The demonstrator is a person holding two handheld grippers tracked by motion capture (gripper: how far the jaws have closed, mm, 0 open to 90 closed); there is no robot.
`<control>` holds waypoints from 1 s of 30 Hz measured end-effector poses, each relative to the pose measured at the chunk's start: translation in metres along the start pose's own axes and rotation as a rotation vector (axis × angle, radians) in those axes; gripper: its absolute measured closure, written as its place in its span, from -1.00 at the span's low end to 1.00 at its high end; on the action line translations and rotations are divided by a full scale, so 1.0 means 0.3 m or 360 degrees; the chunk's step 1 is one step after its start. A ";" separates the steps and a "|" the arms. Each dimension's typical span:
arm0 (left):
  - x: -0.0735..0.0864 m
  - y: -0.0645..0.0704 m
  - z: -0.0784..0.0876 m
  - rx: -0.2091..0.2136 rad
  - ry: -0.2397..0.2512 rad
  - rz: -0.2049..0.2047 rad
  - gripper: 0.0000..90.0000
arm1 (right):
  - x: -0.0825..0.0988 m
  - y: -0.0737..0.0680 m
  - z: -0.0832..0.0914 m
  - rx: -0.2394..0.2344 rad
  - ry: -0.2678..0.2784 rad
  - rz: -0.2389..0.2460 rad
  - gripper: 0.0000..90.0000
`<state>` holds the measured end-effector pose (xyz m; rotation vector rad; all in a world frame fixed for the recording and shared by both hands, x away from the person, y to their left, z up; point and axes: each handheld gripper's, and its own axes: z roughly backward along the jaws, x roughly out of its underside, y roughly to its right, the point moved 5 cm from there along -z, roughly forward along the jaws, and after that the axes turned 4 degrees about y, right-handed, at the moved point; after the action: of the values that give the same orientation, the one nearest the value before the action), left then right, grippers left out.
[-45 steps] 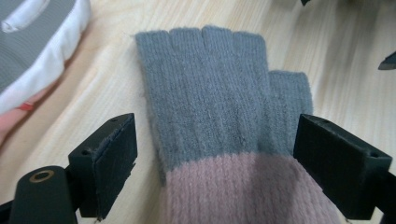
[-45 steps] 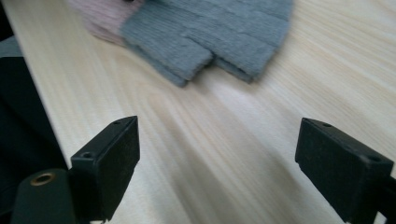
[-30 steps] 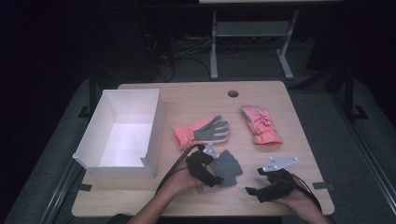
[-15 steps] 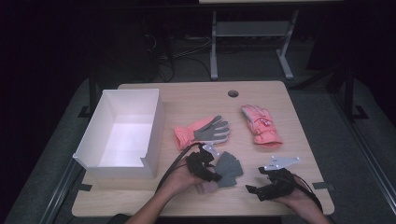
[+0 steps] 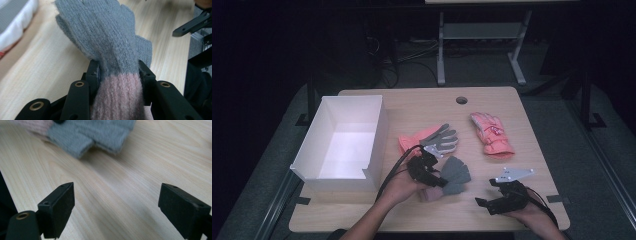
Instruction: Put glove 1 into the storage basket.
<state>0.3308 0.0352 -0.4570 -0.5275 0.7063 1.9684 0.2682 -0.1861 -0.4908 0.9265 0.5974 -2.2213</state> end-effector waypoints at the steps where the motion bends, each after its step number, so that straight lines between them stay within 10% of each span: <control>1: -0.003 -0.001 0.007 -0.0004 0.0002 0.0004 0.38 | 0.001 0.002 0.000 0.0003 0.0000 0.0000 -0.70; 30: -0.138 -0.064 0.411 -0.0242 0.0219 0.0084 0.38 | 0.002 0.004 -0.001 0.0016 0.0029 -0.0027 -0.71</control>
<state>0.3578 0.0986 -0.3451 -0.7488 0.6642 2.0602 0.2690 -0.1870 -0.4916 0.9510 0.6050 -2.2352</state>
